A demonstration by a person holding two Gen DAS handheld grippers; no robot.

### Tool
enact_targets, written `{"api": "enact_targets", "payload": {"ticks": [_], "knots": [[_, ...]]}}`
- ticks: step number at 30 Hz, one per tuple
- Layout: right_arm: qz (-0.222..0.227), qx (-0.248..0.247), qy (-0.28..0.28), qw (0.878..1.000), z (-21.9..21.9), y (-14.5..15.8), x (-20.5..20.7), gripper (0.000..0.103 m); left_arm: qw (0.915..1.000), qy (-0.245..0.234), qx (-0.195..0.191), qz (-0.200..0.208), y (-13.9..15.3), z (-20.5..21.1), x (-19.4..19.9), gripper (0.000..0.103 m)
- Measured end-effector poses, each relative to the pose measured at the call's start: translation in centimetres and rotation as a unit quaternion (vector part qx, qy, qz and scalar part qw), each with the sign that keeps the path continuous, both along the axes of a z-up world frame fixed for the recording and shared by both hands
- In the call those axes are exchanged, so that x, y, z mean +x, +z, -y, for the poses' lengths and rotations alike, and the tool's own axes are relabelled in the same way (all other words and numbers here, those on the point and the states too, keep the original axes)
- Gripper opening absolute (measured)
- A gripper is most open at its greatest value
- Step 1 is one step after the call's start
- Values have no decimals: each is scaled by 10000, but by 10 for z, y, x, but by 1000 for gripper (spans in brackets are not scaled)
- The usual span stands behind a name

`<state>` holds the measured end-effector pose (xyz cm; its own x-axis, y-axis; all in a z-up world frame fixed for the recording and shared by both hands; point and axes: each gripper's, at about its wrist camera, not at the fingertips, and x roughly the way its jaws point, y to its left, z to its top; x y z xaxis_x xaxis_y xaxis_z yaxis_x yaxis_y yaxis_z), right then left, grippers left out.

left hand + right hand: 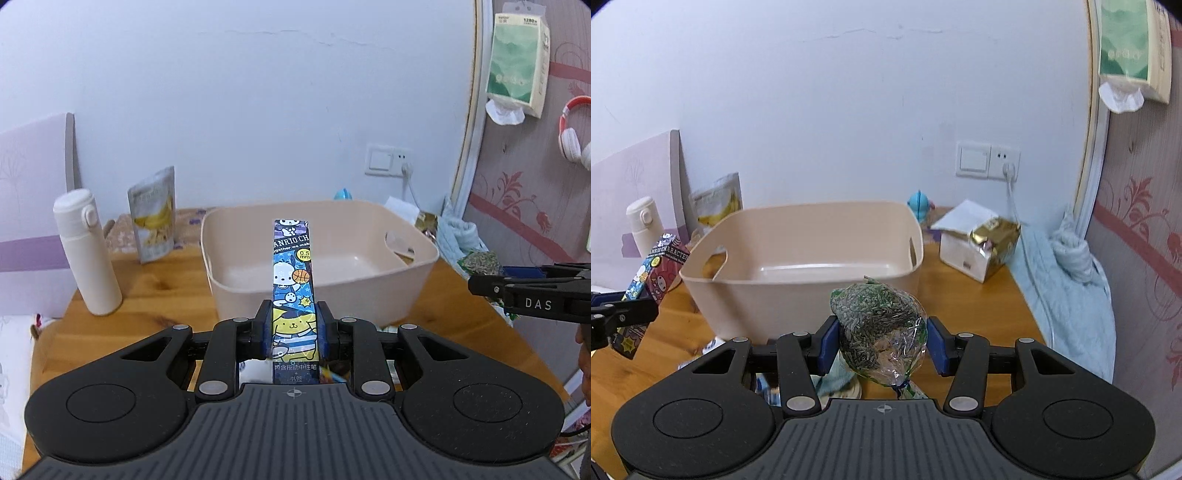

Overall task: Organize objects
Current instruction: 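Lift the carton with left tool while right tool lifts the herb bag over the bin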

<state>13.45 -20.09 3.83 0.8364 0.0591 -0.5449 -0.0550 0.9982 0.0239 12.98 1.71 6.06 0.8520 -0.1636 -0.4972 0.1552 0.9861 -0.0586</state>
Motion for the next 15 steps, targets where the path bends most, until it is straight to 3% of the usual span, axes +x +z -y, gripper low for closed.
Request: {"api": "enact_targets", "payload": {"ticks": [15], "knots": [[299,-2,-45,9995,-1,24,40,47,9992,72,111,374,31,0,60,23]]}}
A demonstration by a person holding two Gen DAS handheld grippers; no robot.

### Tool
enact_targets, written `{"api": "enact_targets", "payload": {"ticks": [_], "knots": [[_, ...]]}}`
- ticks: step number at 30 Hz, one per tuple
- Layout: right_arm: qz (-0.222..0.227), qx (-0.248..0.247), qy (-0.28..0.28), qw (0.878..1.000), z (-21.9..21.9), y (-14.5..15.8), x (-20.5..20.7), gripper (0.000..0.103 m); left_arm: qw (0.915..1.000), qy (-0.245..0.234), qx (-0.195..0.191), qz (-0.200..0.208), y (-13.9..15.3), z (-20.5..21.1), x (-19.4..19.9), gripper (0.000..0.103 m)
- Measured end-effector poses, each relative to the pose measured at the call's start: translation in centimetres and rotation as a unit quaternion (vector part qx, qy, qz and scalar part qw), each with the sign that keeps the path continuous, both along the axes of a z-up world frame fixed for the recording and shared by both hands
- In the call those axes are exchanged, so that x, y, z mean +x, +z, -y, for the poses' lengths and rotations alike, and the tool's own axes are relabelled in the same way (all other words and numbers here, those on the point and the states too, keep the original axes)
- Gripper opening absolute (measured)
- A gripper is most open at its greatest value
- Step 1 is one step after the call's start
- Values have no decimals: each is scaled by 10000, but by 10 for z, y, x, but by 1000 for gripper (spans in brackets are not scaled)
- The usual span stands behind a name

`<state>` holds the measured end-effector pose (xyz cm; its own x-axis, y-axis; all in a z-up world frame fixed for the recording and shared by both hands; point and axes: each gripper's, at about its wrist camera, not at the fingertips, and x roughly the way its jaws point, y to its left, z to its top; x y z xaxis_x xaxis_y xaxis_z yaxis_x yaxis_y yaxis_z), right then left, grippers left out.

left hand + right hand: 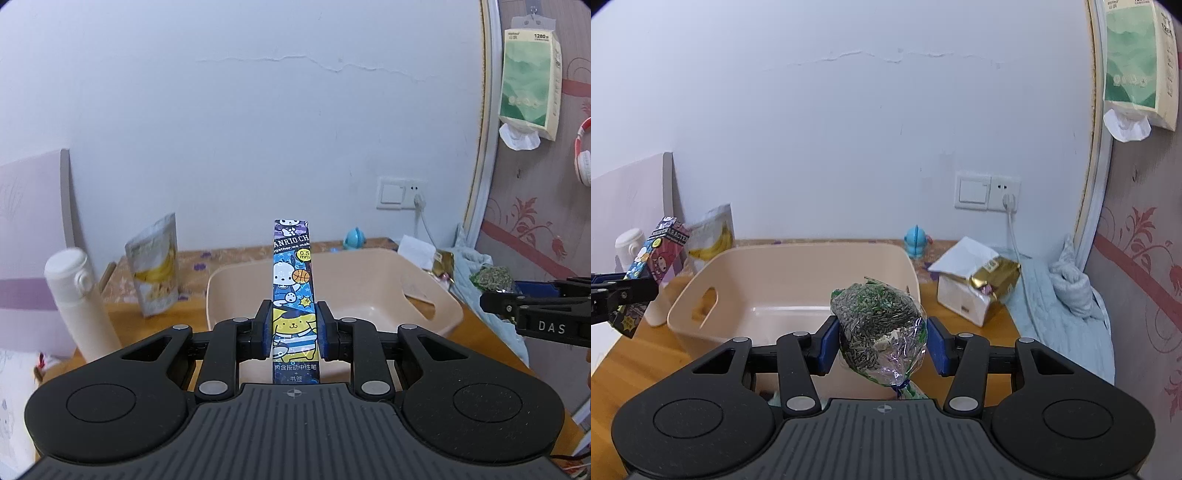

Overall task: Organize objects
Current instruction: 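Lift the carton with left tool while right tool lifts the herb bag over the bin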

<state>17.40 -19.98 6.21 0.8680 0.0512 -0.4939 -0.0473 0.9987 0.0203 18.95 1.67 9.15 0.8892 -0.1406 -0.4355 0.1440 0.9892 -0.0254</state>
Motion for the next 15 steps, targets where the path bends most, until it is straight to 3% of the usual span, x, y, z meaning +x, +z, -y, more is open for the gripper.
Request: {"api": "enact_targets", "payload": {"ticks": [9,15], "knots": [[74,-41,3,10000,-6,9,44,47,9997,8,246,-66,-4,10,60,23],[-46,-218,48,9997,-16,4,76,47,9983,-133,397,-398,-17,18,98,23]]}}
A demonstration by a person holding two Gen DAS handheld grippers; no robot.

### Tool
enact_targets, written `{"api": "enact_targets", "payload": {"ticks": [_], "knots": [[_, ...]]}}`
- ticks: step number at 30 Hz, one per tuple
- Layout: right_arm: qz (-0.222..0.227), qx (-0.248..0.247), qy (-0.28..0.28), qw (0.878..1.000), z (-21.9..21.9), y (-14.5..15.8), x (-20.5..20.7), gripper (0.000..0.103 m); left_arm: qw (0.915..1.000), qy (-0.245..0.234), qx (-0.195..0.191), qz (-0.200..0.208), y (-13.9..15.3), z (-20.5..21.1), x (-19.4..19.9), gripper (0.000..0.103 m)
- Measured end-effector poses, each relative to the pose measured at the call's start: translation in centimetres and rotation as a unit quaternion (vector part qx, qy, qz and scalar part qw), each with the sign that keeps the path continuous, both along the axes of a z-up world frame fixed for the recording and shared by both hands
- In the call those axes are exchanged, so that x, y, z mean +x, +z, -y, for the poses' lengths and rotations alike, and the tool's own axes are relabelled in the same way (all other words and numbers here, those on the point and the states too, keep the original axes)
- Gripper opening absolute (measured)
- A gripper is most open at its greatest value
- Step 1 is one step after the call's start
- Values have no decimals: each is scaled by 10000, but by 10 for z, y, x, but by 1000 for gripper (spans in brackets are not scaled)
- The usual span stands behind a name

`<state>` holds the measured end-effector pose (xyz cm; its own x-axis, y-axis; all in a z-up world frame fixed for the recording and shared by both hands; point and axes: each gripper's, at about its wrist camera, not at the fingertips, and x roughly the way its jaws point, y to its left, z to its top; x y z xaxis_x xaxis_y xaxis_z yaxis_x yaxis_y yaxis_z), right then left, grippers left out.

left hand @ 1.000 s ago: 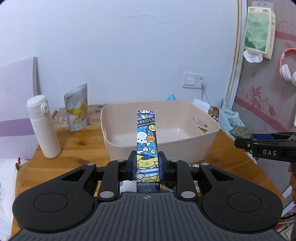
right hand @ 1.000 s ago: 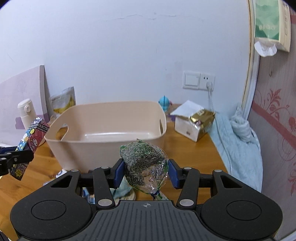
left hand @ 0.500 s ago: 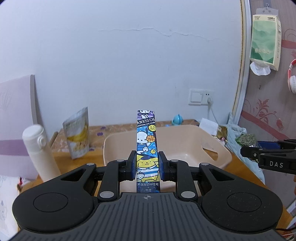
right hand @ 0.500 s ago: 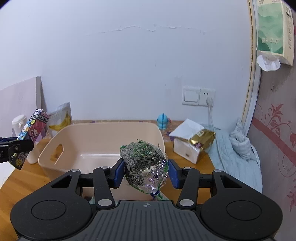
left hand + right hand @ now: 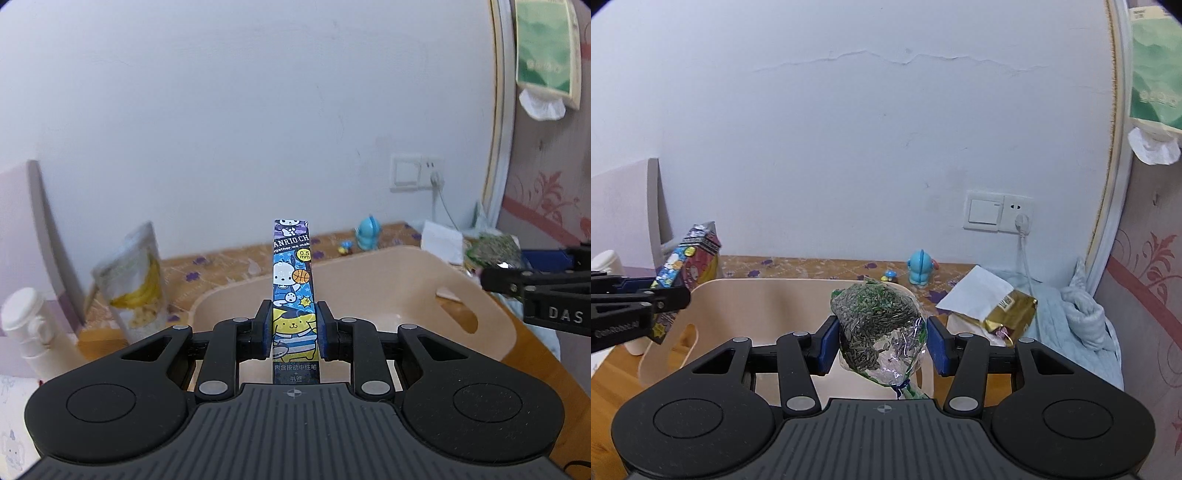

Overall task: Organize objects
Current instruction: 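Lift the carton with left tool while right tool lifts the herb bag over the bin, then open left tool dropping the carton while right tool releases the herb bag into the bin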

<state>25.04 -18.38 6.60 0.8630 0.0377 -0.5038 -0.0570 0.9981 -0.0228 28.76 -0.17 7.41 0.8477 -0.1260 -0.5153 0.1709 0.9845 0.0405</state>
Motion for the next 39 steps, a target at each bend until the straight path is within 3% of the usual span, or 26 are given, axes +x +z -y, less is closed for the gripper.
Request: {"api": "enact_targets", "payload": {"ticks": [7,18,29,32,34,37,39], "knots": [[-331,-152,106,9993,-19,-17,34,47,9972,-342,-30,-661,-21,12,35,23],[-1021,-656,196,9924,-36,-54,65,47,9883,-411,544,-1365,-66,27,67,23],[-1511,-856,248,9845,-40,-75,77,48,9810,-355,517,-1836,-78,21,76,24],[-1534,-857,244,9841,-40,-76,76,53,9821,-288,438,-1807,-75,18,75,40],[-1518,-794,233,9849,-39,-74,75,60,9836,-213,466,-1730,-73,17,73,60],[-1473,-677,203,9866,-36,-69,71,67,9865,-90,421,-1577,-65,13,68,74],[-1399,-660,162,9878,-33,-65,67,73,9886,-47,341,-1467,-57,9,63,77]]}}
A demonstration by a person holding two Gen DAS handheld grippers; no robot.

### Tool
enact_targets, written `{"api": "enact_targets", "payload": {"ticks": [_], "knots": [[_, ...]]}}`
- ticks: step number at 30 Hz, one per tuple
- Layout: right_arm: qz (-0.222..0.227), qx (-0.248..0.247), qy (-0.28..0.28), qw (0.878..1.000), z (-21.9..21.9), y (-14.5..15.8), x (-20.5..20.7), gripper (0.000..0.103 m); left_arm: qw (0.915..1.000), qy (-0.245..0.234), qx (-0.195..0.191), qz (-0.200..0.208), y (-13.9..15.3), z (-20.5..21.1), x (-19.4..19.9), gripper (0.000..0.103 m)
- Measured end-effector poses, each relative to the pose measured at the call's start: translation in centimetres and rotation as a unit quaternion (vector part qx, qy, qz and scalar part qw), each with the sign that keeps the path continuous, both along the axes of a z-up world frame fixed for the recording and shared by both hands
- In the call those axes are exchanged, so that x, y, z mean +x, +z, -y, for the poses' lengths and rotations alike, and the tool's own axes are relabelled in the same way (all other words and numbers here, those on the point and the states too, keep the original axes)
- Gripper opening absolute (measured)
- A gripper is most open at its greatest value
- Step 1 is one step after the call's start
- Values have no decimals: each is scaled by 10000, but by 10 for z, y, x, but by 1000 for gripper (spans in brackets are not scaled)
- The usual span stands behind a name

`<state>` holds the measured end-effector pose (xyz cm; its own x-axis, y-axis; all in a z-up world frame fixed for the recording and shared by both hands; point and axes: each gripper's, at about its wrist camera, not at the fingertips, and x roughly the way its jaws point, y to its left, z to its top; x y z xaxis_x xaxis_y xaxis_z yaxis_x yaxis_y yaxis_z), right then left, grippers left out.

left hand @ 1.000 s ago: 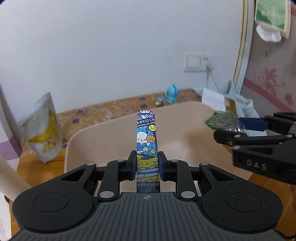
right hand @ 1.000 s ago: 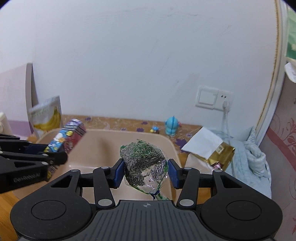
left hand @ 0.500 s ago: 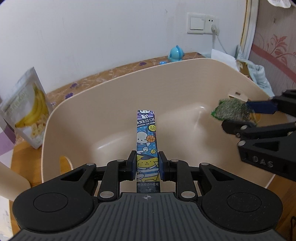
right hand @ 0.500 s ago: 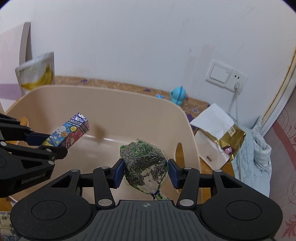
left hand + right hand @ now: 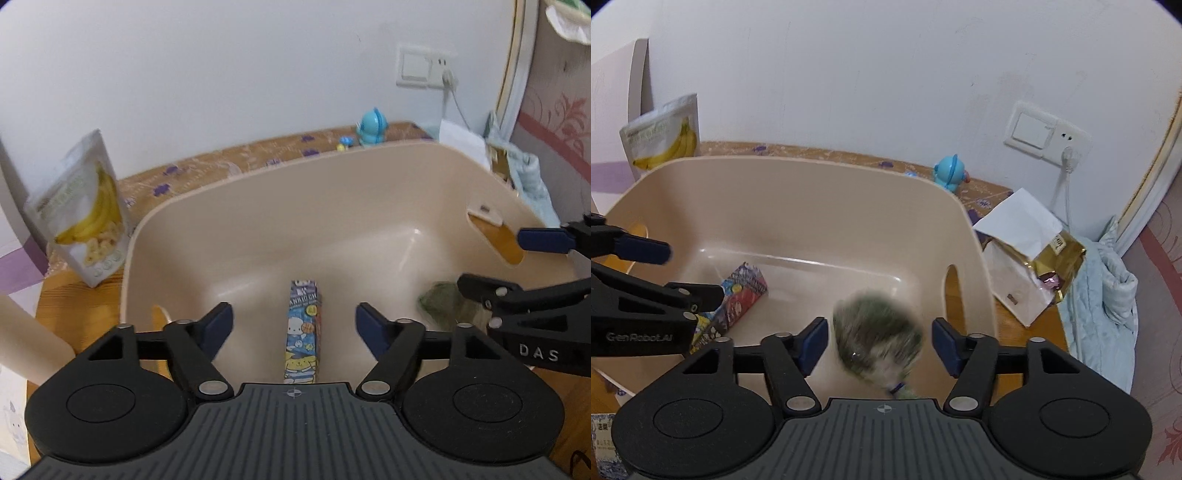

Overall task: Organize objects
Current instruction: 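Open left tool dropping the carton while right tool releases the herb bag into the bin, then withdraw both tools from the bin back toward the remaining items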

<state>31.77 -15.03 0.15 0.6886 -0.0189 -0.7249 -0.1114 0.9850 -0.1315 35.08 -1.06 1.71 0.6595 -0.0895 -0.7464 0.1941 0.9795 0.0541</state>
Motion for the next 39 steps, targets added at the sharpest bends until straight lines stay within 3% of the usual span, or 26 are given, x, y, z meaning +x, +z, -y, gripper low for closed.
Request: {"api": "enact_targets", "payload": {"ticks": [3,9,22,39], "knots": [[169,85,-60,9998,4,10,-8,83,9998,23,-55,204,13,-3,-9,84],[531,310,-64,9981,10,31,-32,102,9985,4,-111,545,38,-7,-34,86],[829,492,-95,9953,15,51,-86,103,9964,-36,-140,833,51,-19,-92,86],[618,491,-111,9968,20,22,-129,103,9976,53,-212,656,22,-50,-139,86]]}}
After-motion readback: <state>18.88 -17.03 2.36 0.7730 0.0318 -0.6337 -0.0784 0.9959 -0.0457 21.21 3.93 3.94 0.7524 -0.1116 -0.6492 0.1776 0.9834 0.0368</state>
